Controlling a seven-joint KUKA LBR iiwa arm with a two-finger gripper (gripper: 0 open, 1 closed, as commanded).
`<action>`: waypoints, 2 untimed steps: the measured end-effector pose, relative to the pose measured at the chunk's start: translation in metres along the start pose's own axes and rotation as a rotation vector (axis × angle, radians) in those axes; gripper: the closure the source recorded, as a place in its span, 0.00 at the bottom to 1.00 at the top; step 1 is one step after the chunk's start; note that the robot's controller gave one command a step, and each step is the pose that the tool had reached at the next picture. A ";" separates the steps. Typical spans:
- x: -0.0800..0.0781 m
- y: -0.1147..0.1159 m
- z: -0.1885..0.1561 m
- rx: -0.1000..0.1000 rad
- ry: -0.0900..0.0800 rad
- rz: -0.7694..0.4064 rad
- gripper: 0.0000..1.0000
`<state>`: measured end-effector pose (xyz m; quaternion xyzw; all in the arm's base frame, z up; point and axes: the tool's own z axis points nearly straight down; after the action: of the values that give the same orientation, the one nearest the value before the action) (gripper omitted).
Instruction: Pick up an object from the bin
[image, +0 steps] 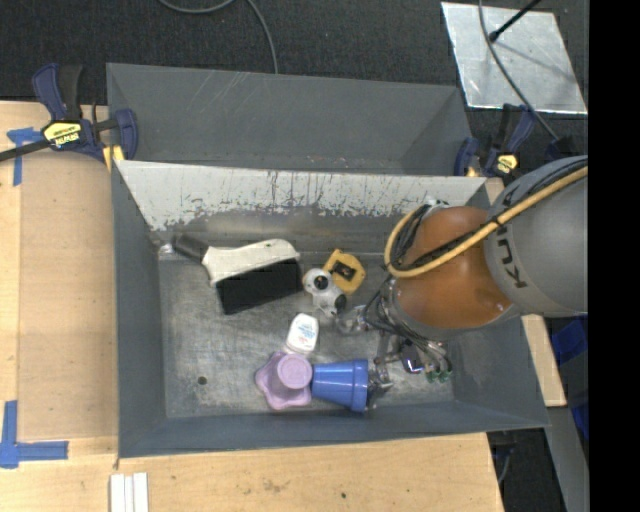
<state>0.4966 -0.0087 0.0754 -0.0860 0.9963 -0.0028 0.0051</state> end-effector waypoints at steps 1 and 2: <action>0.002 0.009 0.000 -0.007 -0.007 -0.049 1.00; 0.003 0.008 0.000 -0.007 -0.006 -0.050 1.00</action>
Offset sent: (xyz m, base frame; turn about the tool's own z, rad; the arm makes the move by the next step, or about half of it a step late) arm 0.0000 0.0000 0.0000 0.0000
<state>0.4925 -0.0009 0.0752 -0.1107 0.9938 0.0006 0.0077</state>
